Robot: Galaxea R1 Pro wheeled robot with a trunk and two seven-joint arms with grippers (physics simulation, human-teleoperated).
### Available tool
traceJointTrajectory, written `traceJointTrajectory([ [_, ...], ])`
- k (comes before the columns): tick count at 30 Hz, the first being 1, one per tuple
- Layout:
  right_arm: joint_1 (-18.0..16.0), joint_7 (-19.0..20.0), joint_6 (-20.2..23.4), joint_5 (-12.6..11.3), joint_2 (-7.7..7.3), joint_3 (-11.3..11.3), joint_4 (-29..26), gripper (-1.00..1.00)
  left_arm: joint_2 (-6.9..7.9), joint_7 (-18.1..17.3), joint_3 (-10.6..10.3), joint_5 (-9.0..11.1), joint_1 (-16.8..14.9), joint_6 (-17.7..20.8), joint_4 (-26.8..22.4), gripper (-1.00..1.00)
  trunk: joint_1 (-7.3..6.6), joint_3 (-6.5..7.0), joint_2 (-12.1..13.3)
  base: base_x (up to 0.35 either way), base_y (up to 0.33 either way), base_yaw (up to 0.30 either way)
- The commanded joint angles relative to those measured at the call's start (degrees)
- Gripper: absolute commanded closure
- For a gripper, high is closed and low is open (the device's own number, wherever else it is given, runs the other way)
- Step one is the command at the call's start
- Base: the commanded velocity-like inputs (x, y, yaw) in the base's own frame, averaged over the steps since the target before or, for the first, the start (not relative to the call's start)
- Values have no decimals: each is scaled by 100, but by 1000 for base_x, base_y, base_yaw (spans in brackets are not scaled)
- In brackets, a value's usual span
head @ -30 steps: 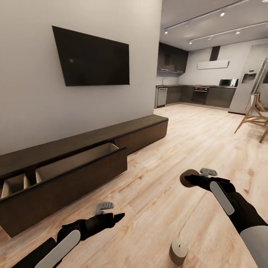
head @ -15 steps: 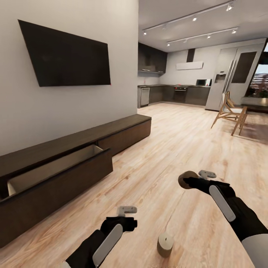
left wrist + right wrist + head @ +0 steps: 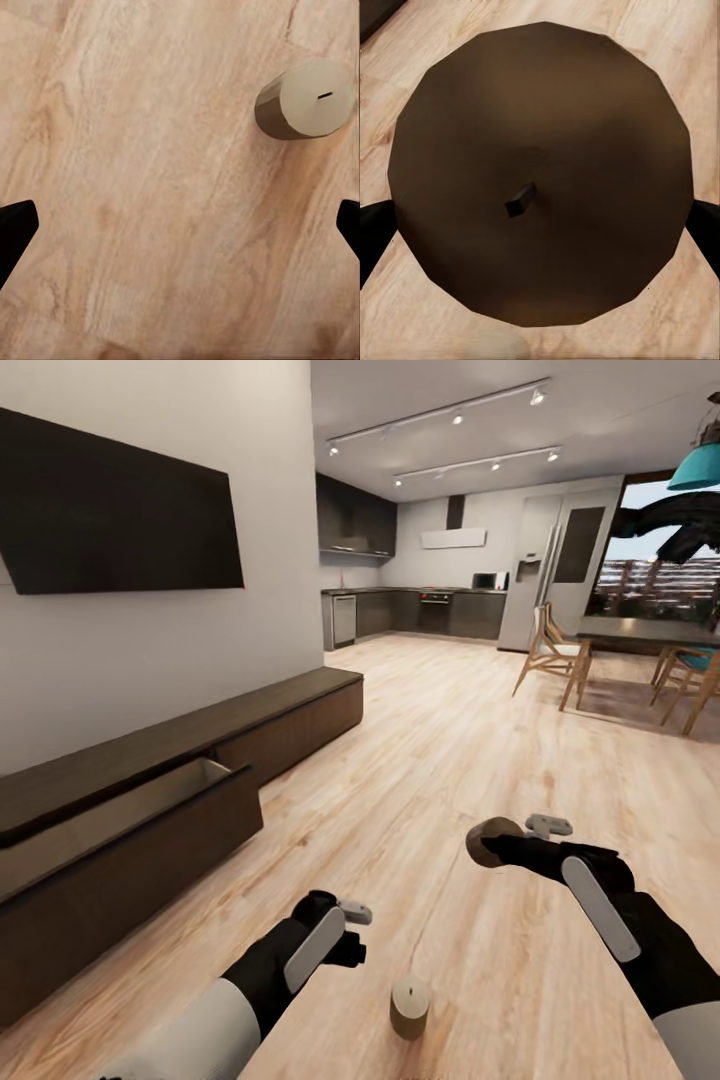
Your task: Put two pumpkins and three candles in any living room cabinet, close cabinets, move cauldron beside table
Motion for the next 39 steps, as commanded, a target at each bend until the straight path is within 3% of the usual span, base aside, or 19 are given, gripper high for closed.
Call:
traceJointTrajectory([
  [1,-4,-60,14,-69,-6,13,-11,100,0,57,-8,54,-8,32,-15,-100,-1,-6,-3,0,0,-295],
  [3,23,-60,21,-150,-4,20,-25,100,0,57,-7,46,-16,80,-54,-100,-1,-6,-3,0,0,-295],
  [9,42,-54,5,-176,-1,24,-30,100,0,74,-6,2,-18,-395,-63,-100,-1,-6,-3,0,0,-295],
  [15,43,-53,-6,-171,1,23,-32,100,0,68,6,-8,-19,-536,-60,-100,-1,-7,-3,0,0,-245],
  [19,43,-44,4,-601,-7,12,-77,100,0,73,-27,-5,-17,-769,-28,-100,-1,-7,-3,0,0,-42],
  [22,43,-43,26,-719,-9,7,-97,100,0,74,-30,-2,-17,-802,-14,-100,-1,-7,-3,0,0,-6],
  [28,150,-57,14,-741,135,-11,-449,100,0,74,-33,-1,-18,-803,-11,-100,-1,-6,-3,0,0,-31],
  [39,175,-60,-46,-710,135,-14,-444,100,0,74,-33,1,-18,-811,-3,-100,-1,17,-3,0,0,-242],
])
